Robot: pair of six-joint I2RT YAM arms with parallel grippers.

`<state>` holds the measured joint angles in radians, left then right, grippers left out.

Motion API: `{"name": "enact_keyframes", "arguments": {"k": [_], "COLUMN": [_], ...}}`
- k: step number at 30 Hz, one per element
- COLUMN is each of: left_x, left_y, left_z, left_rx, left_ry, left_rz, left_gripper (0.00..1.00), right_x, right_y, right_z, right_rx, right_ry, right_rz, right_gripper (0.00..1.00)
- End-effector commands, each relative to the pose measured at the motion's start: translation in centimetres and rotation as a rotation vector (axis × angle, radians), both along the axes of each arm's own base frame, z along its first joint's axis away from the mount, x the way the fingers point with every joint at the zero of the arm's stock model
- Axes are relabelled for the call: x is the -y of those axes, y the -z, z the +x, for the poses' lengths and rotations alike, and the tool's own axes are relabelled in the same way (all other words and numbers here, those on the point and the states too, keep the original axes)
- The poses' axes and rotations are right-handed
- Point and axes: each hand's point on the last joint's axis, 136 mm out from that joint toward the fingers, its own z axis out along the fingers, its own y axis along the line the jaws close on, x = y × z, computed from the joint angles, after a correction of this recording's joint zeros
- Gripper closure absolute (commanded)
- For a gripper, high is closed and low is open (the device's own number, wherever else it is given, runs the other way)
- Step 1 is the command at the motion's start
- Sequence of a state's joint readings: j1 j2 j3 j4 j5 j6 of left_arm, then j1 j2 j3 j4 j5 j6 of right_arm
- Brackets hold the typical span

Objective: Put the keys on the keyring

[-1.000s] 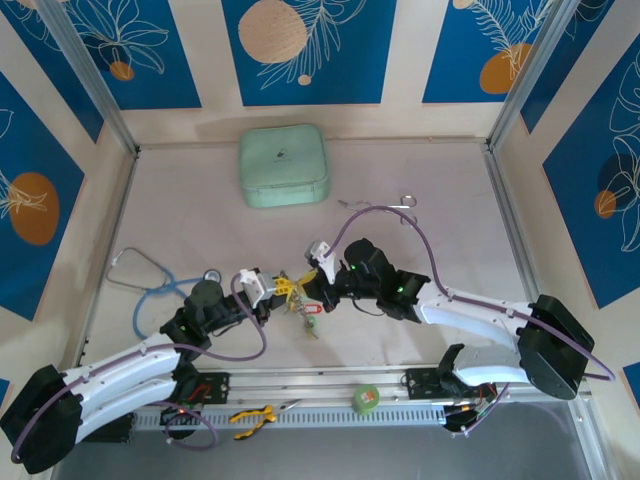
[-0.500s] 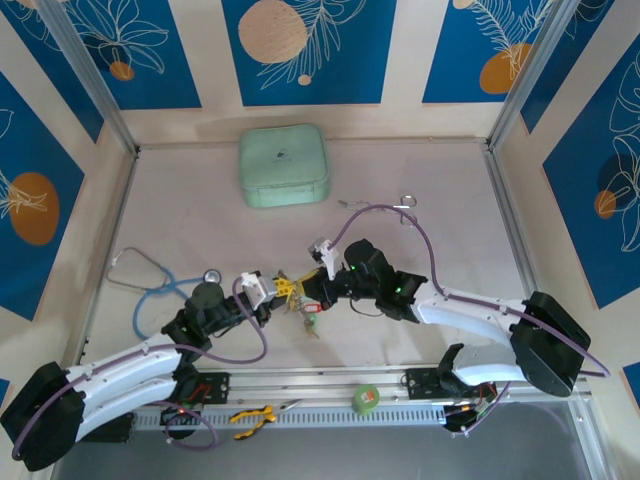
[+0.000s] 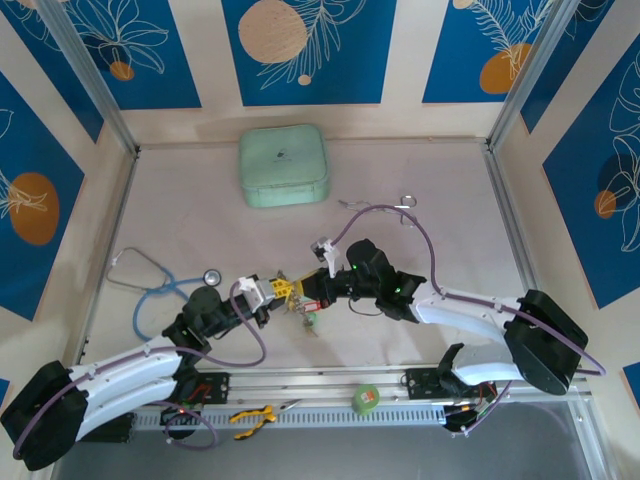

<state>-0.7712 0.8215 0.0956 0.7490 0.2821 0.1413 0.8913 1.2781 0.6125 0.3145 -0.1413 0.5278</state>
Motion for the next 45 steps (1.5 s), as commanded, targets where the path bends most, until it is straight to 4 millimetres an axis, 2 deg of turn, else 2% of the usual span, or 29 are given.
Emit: {"name": "enact_keyframes", "arguments": {"k": [1,16,17,19,22,26,31,34,40,45], "left_x": [0.8,0.6,0.6,0.5,0.5,0.5,0.4,0.4,1.0,1.3], "left_y": [-3.3,-3.8,-3.8,-3.8,-3.4,-2.9,-3.3,-3.7,-3.8,-4.0], "left_z": [-1.7,-2.0,-2.0,-1.8,-1.6,-1.4,-1.3,-1.5,-2.2,-2.3], "left_rx": [0.121,0.154,0.153,0.146,0.122,0.07,0.028,0.002,-0.04,-0.043], "left_ry": [0.083,0.089,0.087,0.079,0.068,0.06,0.054,0.07,0.129,0.149], "left_rz": [-0.088,-0.118,-0.118,-0.118,-0.118,-0.128,-0.192,-0.233,-0.265,-0.279], "left_gripper": [1.0,1.0,1.0,1.0,1.0,1.0,1.0,1.0,1.0,1.0], "right_x": [0.6,0.2,0.2,0.2,0.4,1.6,3.7,4.1,2.6,1.5], "right_y": [0.7,0.7,0.7,0.8,-0.1,-2.5,-4.4,-4.3,-4.6,-4.6], "right_z": [1.1,0.4,0.3,0.3,0.2,0.1,-0.7,-1.0,-1.9,-1.8], "right_rx": [-0.034,-0.104,-0.106,-0.103,-0.06,0.08,0.358,0.514,0.594,0.593], "right_ry": [0.057,-0.003,-0.006,-0.009,-0.016,-0.061,-0.191,-0.269,-0.427,-0.476], "right_rz": [0.008,0.045,0.045,0.044,0.048,0.038,-0.028,-0.077,-0.048,-0.026], "right_gripper": [1.0,1.0,0.96,0.81,0.66,0.57,0.58,0.6,0.63,0.65]}}
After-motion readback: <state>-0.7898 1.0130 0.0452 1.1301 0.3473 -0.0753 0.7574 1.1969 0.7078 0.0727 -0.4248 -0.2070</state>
